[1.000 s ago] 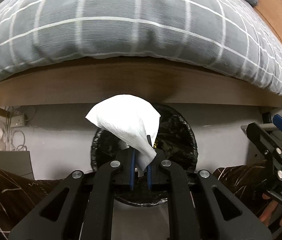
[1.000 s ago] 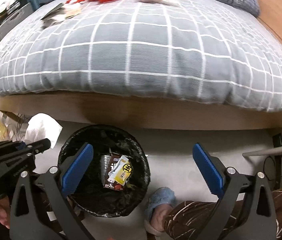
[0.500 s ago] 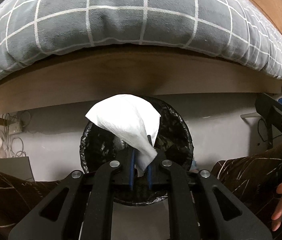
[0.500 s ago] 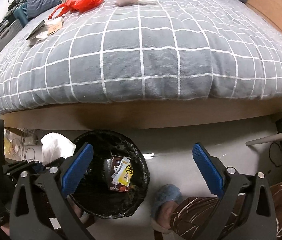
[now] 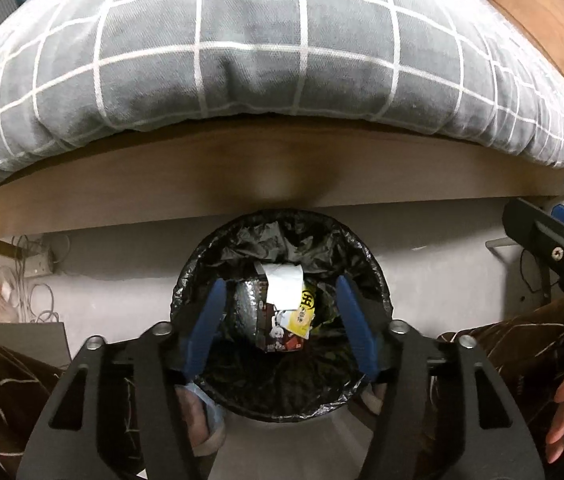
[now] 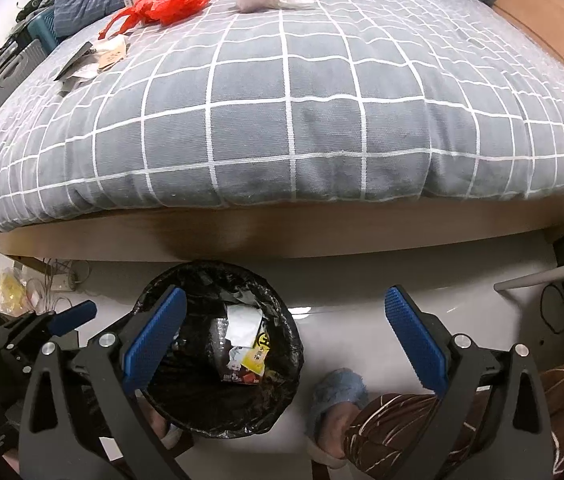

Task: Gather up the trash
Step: 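Move both open tools up from the bin over the trash on the bed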

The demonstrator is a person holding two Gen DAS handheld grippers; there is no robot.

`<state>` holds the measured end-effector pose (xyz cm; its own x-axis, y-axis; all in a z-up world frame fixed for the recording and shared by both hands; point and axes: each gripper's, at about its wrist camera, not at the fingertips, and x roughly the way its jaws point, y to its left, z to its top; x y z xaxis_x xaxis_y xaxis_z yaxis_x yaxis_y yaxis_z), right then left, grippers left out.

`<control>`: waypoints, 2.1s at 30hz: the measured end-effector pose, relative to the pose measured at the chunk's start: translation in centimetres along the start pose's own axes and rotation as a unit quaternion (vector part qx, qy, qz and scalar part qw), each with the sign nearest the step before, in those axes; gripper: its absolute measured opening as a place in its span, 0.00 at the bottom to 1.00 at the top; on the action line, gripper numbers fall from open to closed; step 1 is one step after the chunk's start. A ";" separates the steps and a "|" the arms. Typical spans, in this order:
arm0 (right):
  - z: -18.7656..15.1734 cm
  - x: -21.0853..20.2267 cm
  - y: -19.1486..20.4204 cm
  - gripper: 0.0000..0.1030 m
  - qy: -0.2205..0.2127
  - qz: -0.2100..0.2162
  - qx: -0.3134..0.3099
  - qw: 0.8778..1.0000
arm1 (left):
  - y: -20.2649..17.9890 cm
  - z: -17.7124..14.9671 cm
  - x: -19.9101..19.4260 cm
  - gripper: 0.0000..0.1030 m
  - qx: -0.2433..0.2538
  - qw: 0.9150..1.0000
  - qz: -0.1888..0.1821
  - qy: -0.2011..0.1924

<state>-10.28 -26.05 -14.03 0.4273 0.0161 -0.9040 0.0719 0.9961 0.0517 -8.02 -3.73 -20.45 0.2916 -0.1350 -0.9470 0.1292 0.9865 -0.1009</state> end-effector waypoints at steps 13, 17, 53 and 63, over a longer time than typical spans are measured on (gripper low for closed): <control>1.3 -3.0 0.5 0.93 -0.069 -0.001 -0.010 0.998 | 1.7 2.1 -4.7 0.95 -0.021 0.996 0.019 -0.082; 2.0 -4.4 1.2 0.93 -0.098 -0.002 -0.019 0.995 | 2.0 2.7 -7.0 0.95 -0.021 0.993 0.025 -0.114; 22.3 -2.2 3.7 0.88 -0.156 0.002 -0.077 0.985 | 10.0 21.7 -11.7 0.94 -0.078 0.978 0.048 -0.187; 28.0 3.5 3.2 0.80 -0.143 -0.006 -0.075 0.987 | 11.9 26.1 -7.3 0.92 -0.072 0.984 0.058 -0.153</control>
<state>16.71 -25.22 -5.13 0.6655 -0.0001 -0.7464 -0.0463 0.9981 -0.0414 16.16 6.52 -6.80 0.5703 -0.0208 -0.8212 -0.0514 0.9968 -0.0609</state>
